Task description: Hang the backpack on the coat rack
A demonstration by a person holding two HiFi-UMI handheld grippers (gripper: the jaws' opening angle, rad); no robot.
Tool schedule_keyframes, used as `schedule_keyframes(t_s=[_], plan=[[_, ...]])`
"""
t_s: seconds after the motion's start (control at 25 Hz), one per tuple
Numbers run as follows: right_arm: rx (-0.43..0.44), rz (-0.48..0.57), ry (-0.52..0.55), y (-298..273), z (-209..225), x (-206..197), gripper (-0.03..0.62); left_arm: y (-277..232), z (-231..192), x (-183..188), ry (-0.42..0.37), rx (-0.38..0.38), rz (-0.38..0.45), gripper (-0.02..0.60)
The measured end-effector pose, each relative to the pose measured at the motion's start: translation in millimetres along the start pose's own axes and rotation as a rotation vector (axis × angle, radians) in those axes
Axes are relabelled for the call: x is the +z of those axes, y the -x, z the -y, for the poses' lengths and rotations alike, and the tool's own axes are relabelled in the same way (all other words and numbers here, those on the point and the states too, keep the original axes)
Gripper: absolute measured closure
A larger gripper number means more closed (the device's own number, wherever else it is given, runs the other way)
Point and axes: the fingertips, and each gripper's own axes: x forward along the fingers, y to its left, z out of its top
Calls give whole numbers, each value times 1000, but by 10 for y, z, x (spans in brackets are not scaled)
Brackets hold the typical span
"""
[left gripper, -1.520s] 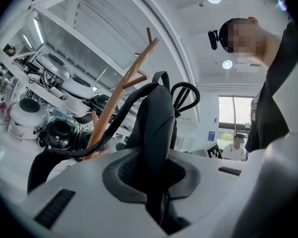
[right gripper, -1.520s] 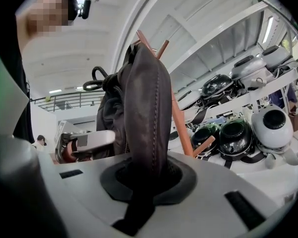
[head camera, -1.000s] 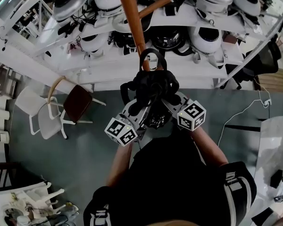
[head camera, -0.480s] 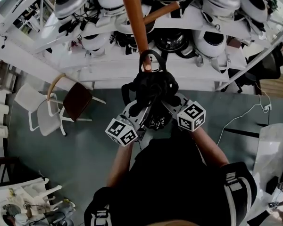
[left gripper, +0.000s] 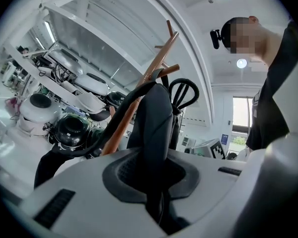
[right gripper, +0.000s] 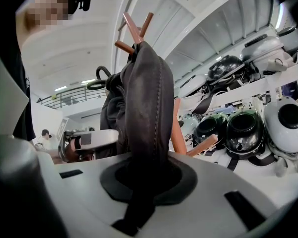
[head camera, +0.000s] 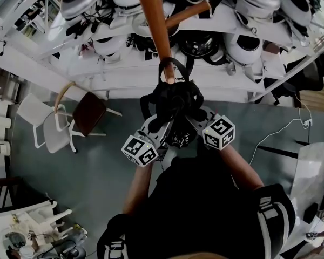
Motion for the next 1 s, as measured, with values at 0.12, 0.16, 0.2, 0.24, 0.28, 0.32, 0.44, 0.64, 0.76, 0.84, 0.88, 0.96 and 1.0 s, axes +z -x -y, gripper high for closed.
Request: schedule_keyframes(t_s=[0.12, 0.16, 0.2, 0.24, 0.28, 0.32, 0.44, 0.64, 0.76, 0.84, 0.88, 0.96, 1.0], plan=[[-1, -6, -7, -17, 15, -21, 542, -8, -28, -16, 2, 0, -8, 528], [-2, -8, -9, -23, 21, -29, 542, -13, -36, -20, 4, -1, -9, 528], [-2, -10, -11, -30, 27, -35, 542, -17, -44, -24, 5, -2, -11, 528], [-3, -12, -14, -35, 33, -42, 542, -20, -51, -28, 6, -2, -14, 526], [-5, -13, -16, -38, 39, -49, 542, -24, -57, -33, 7, -2, -17, 528], [-7, -15, -16, -39, 46, -56, 542, -29, -61, -41, 9, -1, -18, 528], [-13, -21, -12, -43, 72, -85, 542, -45, -78, -71, 12, 0, -23, 528], [-15, -38, -33, -102, 108, -144, 542, -50, -185, -126, 28, 0, -27, 526], [-15, -48, -32, -132, 113, -155, 540, -62, -264, -126, 26, 2, -32, 528], [-18, -49, -32, -137, 124, -159, 540, -79, -288, -127, 24, 1, -34, 526], [-20, -50, -31, -141, 132, -163, 540, -86, -300, -131, 21, 2, -35, 526], [-26, -54, -18, -148, 149, -178, 540, -100, -328, -144, 11, 8, -38, 526], [-29, -57, -7, -152, 159, -188, 539, -106, -348, -152, 1, 14, -41, 526]])
